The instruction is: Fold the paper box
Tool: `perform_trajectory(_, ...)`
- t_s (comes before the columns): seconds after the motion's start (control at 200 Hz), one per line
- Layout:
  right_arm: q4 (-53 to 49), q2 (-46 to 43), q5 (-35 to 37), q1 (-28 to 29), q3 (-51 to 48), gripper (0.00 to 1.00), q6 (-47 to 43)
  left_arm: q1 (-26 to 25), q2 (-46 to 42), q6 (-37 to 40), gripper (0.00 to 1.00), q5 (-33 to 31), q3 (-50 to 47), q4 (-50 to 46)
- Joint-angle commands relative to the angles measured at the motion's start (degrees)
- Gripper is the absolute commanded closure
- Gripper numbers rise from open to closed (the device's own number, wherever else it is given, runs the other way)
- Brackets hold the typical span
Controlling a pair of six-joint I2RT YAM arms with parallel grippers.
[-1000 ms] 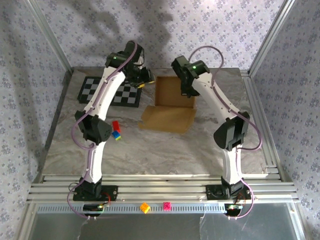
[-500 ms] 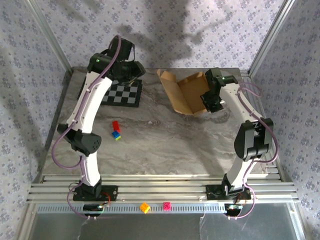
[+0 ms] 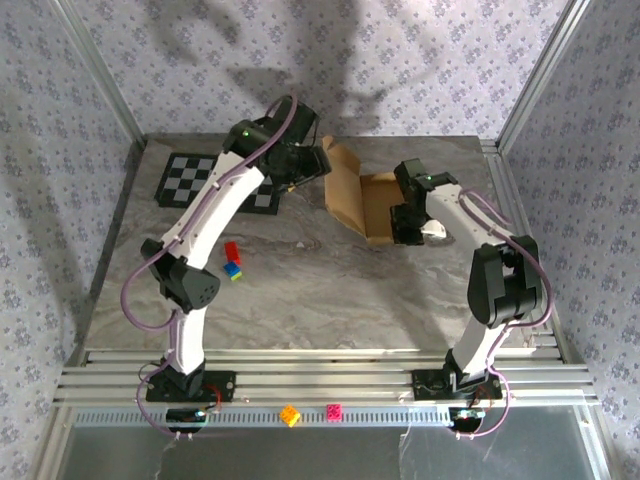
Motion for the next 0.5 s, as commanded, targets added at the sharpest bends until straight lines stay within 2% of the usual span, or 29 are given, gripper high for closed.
perform_trajectory(0.0,1.3,1.2,-2.1,0.2,-1.3,1.00,5.8,-0.5,-6.3,3.1,0.25,-1.4,-7.4,2.5)
perform_trajectory(0.135,4.2,3.4,-4.6,0.9,-3.1,1.00,8.1,-0.8,-12.6,8.5,0.31,4.5,-20.1,10.5)
perform_trajectory(0.285,5.6,4.9,-5.2,1.2,-3.8,1.00,9.0,-1.9,-18.3,12.6,0.32,9.0,-34.1,17.0)
perform_trajectory(0.38,5.9,5.6,-5.1,1.1,-4.0,1.00,9.4,-4.3,-21.0,11.6,0.30,9.9,-41.5,22.9)
perform_trajectory(0.495,7.3,6.8,-5.9,1.2,-4.2,1.00,10.2,-9.3,-20.6,9.9,0.24,5.5,-45.2,28.5)
